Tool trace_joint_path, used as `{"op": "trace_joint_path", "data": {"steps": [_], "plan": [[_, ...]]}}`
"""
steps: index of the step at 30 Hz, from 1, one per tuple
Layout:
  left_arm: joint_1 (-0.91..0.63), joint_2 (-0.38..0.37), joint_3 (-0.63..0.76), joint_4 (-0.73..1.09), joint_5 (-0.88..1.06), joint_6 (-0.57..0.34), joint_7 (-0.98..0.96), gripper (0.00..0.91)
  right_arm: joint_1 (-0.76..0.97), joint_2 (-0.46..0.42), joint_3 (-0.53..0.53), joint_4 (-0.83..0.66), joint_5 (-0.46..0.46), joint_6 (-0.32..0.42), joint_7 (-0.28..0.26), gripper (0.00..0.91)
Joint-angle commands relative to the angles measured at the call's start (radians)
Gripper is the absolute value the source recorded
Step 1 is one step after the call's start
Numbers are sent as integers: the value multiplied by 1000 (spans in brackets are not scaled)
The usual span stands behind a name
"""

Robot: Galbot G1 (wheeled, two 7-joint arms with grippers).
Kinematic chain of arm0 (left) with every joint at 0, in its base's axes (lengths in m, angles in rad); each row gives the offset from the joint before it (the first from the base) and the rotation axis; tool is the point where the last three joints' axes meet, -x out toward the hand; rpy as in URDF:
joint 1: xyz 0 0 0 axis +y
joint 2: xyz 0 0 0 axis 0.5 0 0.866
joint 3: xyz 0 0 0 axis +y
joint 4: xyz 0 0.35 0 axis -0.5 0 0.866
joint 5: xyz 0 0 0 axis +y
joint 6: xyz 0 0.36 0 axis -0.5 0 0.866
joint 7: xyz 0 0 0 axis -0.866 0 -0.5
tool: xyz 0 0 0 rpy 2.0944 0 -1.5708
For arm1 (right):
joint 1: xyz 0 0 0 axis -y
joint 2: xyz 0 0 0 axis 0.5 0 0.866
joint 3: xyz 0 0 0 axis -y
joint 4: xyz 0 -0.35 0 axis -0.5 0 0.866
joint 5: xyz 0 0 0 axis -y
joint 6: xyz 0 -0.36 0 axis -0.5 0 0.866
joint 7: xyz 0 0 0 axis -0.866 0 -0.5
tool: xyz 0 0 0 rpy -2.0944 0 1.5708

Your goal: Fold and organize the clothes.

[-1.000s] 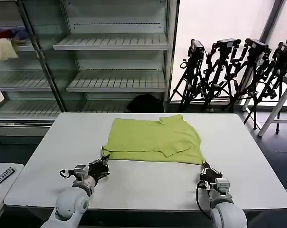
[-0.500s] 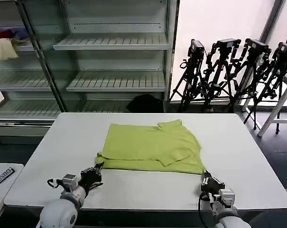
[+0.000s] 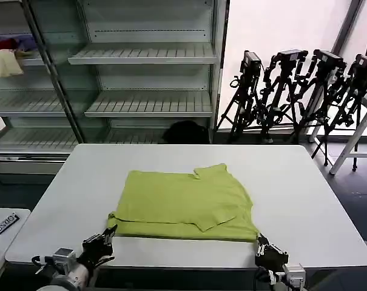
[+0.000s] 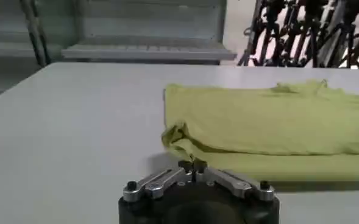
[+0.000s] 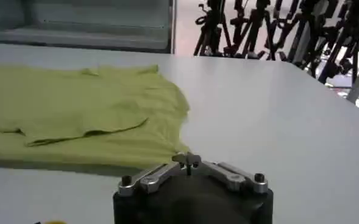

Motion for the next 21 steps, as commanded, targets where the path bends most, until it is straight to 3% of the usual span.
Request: {"op": "trace_joint_path", "data": {"steps": [1,4,5,6,7,21], "plan": [[167,13,-74,-82,-10,-2,-11,0,-80,2,-65,85,-24,-15,17,0],[162,14,-71,-82,0,2,-11,10,-78,4,-84,85,-57,-16,22,0],[160,14,-69,-81,5,6,-12,50,-79,4,-86,87,-59,-16,23,0],[158,14,-69,-81,8,7,-12,776,-79,2,-90,89,-63,-16,28,0],[157,15,-68,-82,11,11,-14,907,-80,2,-90,89,-64,-16,29,907],[130,2,-69,-72,35,9,-24,907,-67,-3,-91,76,-89,-15,41,907]]}}
